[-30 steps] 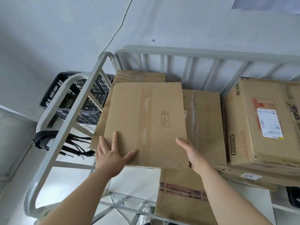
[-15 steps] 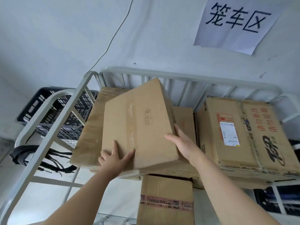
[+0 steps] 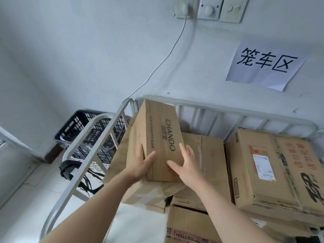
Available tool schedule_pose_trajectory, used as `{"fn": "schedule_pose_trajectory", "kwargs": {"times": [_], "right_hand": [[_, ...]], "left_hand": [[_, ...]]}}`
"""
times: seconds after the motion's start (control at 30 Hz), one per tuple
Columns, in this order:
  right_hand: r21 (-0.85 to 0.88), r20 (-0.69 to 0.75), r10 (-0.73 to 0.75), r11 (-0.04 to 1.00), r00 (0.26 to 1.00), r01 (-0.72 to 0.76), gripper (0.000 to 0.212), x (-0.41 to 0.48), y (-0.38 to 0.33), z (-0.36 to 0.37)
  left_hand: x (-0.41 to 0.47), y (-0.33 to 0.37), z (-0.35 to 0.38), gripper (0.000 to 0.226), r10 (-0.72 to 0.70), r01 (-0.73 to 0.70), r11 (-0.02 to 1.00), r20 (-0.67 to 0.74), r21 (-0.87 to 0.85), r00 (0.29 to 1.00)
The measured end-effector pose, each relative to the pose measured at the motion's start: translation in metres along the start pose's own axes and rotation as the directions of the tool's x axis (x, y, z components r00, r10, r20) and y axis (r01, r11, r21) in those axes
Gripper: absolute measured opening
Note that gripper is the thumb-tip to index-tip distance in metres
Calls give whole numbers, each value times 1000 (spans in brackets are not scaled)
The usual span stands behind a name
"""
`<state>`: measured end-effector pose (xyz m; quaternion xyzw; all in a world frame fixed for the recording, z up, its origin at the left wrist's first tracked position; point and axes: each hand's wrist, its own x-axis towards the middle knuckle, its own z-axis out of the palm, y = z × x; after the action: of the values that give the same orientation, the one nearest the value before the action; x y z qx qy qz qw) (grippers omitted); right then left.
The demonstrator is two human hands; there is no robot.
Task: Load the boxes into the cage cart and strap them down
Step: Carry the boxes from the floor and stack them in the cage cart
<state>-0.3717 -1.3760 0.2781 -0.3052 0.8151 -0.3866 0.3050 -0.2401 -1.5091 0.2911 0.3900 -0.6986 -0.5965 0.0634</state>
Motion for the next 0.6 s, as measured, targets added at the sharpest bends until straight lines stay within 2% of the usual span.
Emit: {"fn": "schedule_pose_trajectory", "kwargs": {"times": [0.07,0.1,0.23,0.33,0.43,0.6], "right_hand": [[109,24,144,983,989,-146,108,2,-5,4],[136,45,154,978,987,-159,109,3,-7,7],[182,4,61,981,998,-61,86,6,-22,7],[149,-8,10,989,1000,-9,73,11,-37,-4],[139,-9,-42,989,999,43,60,9,-43,-2],[135,40,-86,988,996,80,50,7,-44,28]], "left_hand": [[-8,-4,-10,56,30,-30,999,-1,-22,1000],[-11,-6,-15,53,36,-36,999,-10,-35,999],[-11,-12,-34,46,50,-53,992,-32,-116,998],[-5,-18,-39,41,34,-38,990,-35,-139,999],[4,-28,-41,61,-26,26,1000,-62,-5,998],[10,-52,-49,70,-121,133,977,-82,166,989]]}}
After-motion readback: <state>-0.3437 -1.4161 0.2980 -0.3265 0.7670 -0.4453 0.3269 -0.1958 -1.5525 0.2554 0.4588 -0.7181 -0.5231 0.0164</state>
